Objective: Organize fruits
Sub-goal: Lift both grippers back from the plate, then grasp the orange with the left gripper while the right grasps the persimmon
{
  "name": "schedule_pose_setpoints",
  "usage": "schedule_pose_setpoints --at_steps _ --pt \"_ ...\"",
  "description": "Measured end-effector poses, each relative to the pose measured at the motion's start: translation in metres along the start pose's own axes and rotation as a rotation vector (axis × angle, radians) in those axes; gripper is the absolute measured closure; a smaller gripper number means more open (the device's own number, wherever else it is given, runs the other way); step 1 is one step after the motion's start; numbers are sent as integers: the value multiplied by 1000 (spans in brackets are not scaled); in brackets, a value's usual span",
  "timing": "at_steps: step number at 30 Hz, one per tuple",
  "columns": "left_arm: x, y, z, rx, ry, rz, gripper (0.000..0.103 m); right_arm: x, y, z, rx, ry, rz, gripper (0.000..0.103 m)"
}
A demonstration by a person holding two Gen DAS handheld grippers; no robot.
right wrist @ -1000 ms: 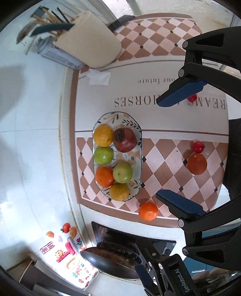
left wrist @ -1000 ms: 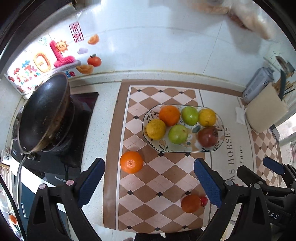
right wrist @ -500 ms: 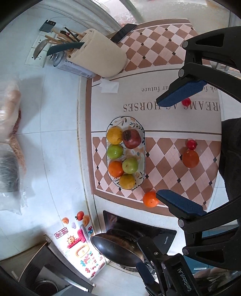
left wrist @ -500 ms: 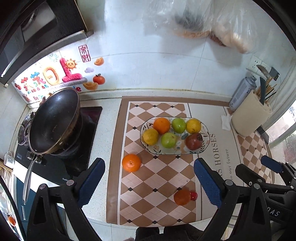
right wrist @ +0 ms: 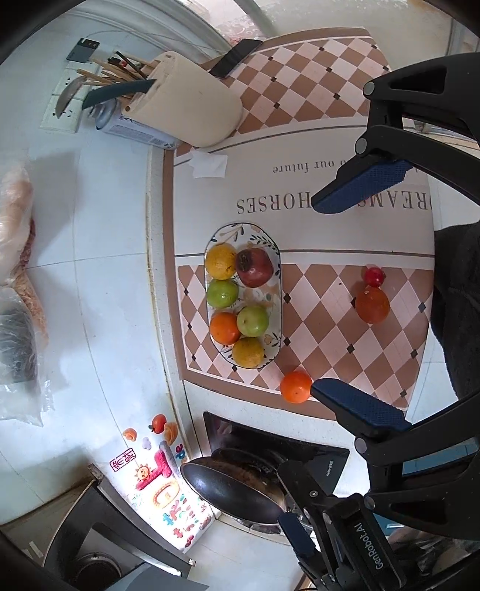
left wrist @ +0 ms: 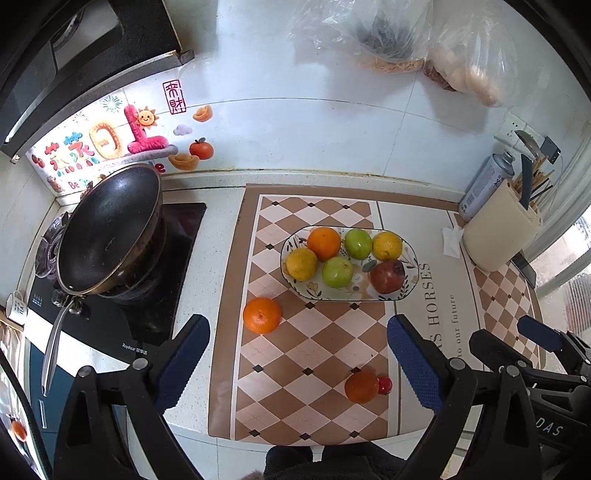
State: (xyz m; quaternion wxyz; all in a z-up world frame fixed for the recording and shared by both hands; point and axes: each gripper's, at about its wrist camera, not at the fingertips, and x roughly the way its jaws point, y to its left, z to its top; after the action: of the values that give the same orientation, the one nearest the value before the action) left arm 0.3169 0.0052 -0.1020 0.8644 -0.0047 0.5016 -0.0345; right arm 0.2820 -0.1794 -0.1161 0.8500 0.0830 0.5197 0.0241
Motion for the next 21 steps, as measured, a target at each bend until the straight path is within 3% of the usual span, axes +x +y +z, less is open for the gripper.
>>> schedule_pose_setpoints --at_steps 5,10,14,16,19,21 --pt "19 7 -4 -1 39 36 5 39 -7 -8 8 89 15 10" --pt "58 22 -18 -9 114 95 4 127 -18 -39 44 314 49 10" --pt "97 40 -36 -22 211 154 5 183 -16 -68 36 423 108 10" --pt "115 49 -44 -33 261 170 5 202 -11 -79 10 458 101 12" --pt "140 62 -52 -59 325 175 5 224 -2 -88 -45 499 97 23" --pt "155 65 -54 -62 357 187 5 228 11 -89 -142 459 53 23"
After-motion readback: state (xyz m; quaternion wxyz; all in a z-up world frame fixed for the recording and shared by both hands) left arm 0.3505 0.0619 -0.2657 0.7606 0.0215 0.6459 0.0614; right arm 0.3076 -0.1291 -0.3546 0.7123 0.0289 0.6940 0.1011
